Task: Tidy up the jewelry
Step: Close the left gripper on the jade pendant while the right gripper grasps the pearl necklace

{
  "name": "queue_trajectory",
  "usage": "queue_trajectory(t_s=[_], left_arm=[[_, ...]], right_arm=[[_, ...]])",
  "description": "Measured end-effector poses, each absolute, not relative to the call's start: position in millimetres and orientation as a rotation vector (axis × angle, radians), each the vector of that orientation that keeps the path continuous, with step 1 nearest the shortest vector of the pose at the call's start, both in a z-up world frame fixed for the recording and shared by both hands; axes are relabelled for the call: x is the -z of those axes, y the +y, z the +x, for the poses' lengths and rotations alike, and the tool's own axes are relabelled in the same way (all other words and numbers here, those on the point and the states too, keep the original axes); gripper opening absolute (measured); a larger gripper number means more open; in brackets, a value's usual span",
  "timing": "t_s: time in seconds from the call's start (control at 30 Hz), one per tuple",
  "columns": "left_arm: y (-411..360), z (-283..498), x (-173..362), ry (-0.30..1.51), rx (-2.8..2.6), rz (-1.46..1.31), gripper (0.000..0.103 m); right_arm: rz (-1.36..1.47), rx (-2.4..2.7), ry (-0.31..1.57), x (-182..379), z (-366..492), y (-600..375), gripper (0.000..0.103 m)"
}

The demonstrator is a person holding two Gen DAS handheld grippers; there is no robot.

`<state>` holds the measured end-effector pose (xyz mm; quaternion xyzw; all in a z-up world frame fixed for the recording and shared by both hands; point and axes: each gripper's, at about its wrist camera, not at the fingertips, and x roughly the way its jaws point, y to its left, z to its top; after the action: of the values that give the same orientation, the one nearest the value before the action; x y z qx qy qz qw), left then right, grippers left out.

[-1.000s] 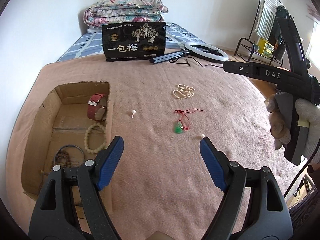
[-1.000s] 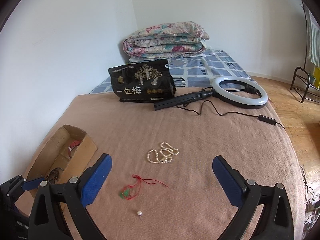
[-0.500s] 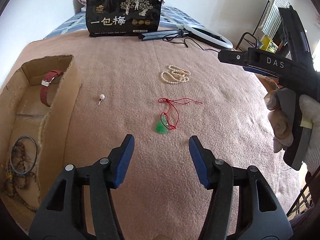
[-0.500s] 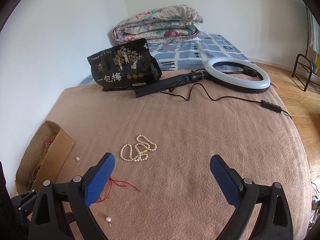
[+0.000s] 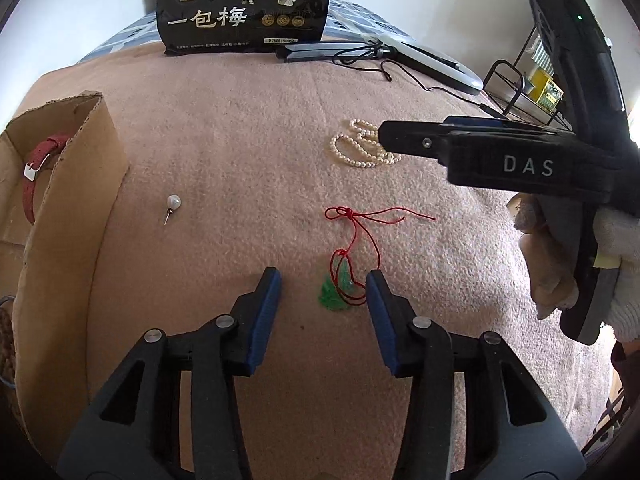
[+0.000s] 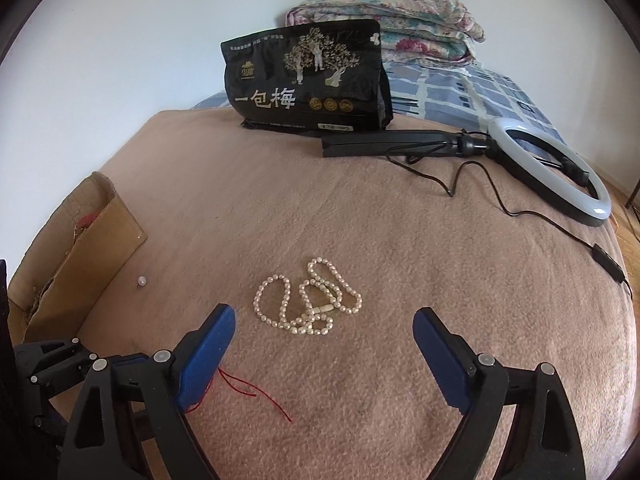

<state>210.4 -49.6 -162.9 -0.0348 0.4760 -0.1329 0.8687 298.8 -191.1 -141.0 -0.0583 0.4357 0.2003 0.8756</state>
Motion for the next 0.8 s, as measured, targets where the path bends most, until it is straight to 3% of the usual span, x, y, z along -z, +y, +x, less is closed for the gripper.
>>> queue_trajectory(t_s=[0.5,0.73,0.8], left_arm=[[-49.8,209.9,166.7,0.966,0.295,-0.033,0.03],[-49.7,208.2,165.3,0.969,0.31,-0.037,0.03],[-52.3,207.9,167.3,0.965,0.305,-0.013,0.03]], right_arm=[[-0.175,-0.466,0.976,169.6,332.8,-172.0,0.092],[-0.197,-0.489,0.99,172.4,332.7,-167.3,0.092],[-0.212,-0.498,0.993,173.6,330.5,-164.9,0.086]])
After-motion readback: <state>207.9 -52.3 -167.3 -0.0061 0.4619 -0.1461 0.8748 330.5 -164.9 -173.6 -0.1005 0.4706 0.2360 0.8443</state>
